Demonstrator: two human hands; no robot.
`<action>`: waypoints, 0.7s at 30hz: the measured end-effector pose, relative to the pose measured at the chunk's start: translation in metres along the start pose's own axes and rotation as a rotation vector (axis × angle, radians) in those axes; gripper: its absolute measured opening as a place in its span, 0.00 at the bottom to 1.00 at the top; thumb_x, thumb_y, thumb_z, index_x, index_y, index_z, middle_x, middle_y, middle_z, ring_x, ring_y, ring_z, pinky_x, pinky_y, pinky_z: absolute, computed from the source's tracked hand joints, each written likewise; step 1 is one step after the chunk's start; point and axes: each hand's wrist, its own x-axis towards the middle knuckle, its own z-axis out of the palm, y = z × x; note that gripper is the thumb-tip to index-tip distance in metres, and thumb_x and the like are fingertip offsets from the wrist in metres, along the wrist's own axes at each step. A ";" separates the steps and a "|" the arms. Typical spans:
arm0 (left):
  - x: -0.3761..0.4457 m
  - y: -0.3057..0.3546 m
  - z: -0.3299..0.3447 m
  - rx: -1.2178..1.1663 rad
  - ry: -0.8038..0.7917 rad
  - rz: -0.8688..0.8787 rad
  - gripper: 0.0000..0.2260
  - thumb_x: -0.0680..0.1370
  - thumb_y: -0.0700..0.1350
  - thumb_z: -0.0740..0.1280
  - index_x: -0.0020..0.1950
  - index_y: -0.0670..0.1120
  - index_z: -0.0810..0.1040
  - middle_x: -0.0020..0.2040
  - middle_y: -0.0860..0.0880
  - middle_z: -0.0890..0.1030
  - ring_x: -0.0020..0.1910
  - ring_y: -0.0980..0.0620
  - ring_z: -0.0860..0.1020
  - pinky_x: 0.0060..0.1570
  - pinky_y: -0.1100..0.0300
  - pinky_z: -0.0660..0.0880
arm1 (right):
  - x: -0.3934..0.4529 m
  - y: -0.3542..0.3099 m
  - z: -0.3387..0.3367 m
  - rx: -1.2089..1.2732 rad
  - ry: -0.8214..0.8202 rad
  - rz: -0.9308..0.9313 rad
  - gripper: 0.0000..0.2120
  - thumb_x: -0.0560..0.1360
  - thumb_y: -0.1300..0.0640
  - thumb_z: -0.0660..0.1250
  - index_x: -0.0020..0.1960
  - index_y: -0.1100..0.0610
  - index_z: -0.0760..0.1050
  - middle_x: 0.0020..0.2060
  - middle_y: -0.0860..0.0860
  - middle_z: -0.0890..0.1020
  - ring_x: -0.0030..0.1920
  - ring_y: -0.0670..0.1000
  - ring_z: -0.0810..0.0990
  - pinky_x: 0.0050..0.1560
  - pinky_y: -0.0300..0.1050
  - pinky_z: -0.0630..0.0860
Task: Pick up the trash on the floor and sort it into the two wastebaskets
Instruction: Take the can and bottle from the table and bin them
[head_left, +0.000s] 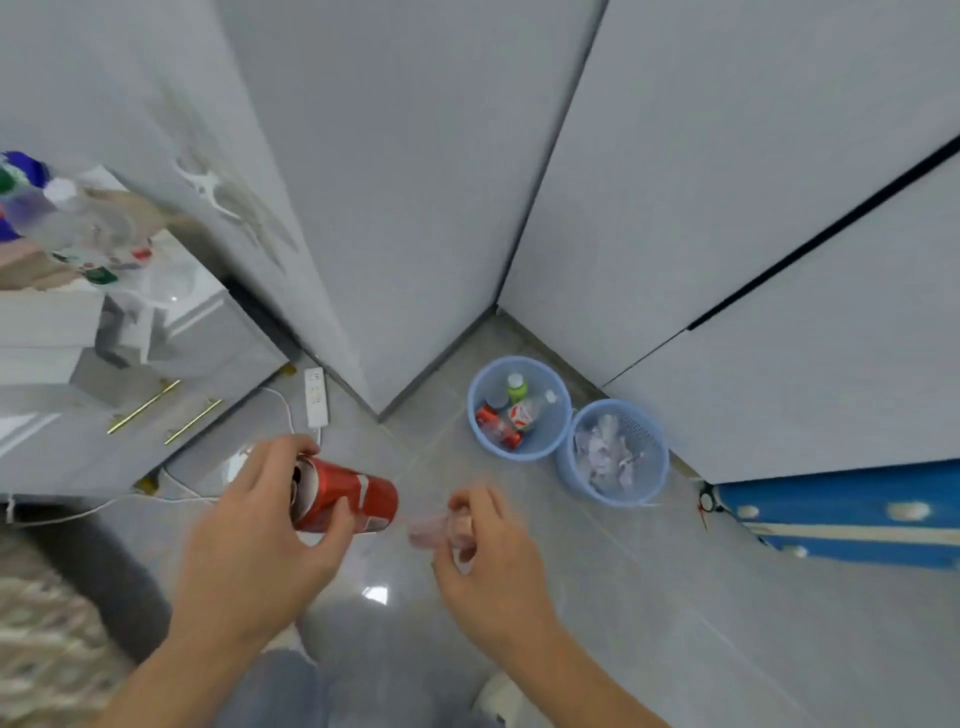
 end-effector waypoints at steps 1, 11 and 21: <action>-0.002 0.015 0.013 0.006 -0.007 -0.009 0.23 0.70 0.48 0.77 0.60 0.54 0.70 0.51 0.53 0.77 0.40 0.49 0.76 0.36 0.58 0.70 | -0.007 0.018 -0.017 0.007 0.028 0.043 0.14 0.70 0.49 0.66 0.55 0.44 0.70 0.50 0.37 0.73 0.40 0.37 0.76 0.42 0.43 0.78; 0.071 0.085 0.171 0.067 -0.112 0.127 0.22 0.75 0.53 0.73 0.65 0.55 0.69 0.59 0.54 0.75 0.45 0.50 0.76 0.37 0.61 0.70 | 0.074 0.171 -0.074 -0.031 0.133 0.197 0.13 0.72 0.59 0.67 0.55 0.52 0.71 0.51 0.49 0.73 0.43 0.54 0.77 0.43 0.57 0.77; 0.210 0.085 0.348 0.032 -0.294 0.069 0.26 0.74 0.48 0.72 0.71 0.53 0.70 0.61 0.48 0.74 0.51 0.43 0.80 0.45 0.51 0.77 | 0.219 0.302 -0.039 -0.103 0.013 0.329 0.12 0.77 0.60 0.67 0.60 0.58 0.75 0.57 0.57 0.75 0.51 0.61 0.79 0.52 0.55 0.77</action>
